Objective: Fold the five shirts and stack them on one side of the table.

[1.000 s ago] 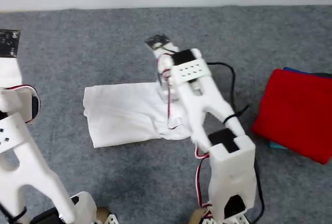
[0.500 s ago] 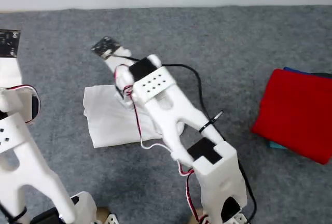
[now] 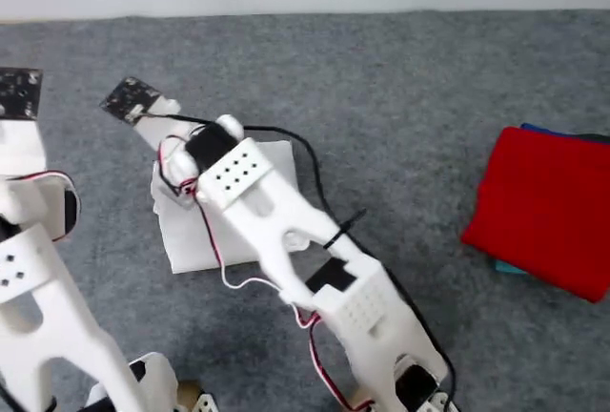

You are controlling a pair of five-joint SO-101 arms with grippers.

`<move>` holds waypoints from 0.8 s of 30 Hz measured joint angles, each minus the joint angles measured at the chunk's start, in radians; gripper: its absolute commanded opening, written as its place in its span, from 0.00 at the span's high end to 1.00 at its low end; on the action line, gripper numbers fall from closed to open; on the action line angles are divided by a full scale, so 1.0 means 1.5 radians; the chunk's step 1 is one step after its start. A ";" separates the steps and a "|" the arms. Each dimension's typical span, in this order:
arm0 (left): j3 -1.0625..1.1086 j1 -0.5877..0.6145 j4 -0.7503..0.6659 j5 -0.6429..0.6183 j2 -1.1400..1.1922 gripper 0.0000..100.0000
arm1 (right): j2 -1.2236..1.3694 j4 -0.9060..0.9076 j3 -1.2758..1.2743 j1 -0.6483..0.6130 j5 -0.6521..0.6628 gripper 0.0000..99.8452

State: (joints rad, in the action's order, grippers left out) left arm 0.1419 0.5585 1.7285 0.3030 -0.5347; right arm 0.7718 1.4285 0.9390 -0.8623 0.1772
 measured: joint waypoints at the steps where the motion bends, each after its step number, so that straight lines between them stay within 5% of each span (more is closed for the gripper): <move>1: 0.011 0.000 0.000 0.000 -0.009 0.96 | 0.016 0.005 0.020 -0.004 0.000 0.99; 11: 0.089 0.000 -0.009 0.000 -0.081 0.96 | 0.111 0.010 0.135 -0.011 0.000 0.98; 17: 0.099 -0.001 -0.021 0.000 -0.091 0.96 | 0.114 0.037 0.136 -0.012 0.000 0.77; 24: 0.099 -0.001 -0.023 0.000 -0.091 0.96 | 0.114 0.101 0.223 -0.026 0.000 0.77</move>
State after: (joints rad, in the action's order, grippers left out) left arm 0.2908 0.5570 1.6947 0.3030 -0.6713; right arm 0.9421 1.5804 1.2735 -0.9007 0.1772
